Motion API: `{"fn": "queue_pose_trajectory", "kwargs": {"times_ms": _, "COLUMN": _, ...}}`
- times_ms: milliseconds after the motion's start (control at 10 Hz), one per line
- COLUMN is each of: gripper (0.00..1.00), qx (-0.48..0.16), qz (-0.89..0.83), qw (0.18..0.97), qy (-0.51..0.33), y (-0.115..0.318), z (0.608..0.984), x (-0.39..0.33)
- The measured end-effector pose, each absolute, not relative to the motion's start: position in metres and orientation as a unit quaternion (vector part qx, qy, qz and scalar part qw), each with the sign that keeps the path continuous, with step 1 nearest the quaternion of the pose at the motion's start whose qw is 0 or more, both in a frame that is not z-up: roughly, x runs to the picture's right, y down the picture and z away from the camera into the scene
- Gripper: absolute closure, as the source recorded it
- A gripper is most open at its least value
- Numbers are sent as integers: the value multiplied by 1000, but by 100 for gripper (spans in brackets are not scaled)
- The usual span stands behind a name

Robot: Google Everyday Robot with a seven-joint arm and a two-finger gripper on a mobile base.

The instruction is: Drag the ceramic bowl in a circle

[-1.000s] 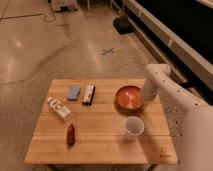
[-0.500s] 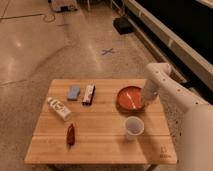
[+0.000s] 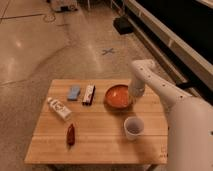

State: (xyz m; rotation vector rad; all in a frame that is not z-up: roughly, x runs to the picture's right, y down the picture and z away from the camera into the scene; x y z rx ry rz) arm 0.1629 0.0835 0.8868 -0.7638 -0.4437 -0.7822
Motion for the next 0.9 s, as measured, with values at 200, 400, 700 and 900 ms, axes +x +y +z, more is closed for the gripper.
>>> {"fn": "queue_pose_trajectory", "kwargs": {"times_ms": 200, "gripper": 89, "qx": -365, "qz": -373, "qw": 827, "qy": -209, "y": 91, "z": 881, "x": 156}}
{"fn": "queue_pose_trajectory", "kwargs": {"times_ms": 400, "gripper": 89, "qx": -370, "qz": -370, "qw": 827, "qy": -206, "y": 94, "z": 876, "x": 161}}
{"fn": "queue_pose_trajectory", "kwargs": {"times_ms": 700, "gripper": 89, "qx": -377, "qz": -372, "qw": 824, "qy": -203, "y": 109, "z": 861, "x": 204}}
{"fn": "queue_pose_trajectory", "kwargs": {"times_ms": 900, "gripper": 89, "qx": -379, "qz": -374, "qw": 822, "qy": -204, "y": 109, "z": 861, "x": 205}}
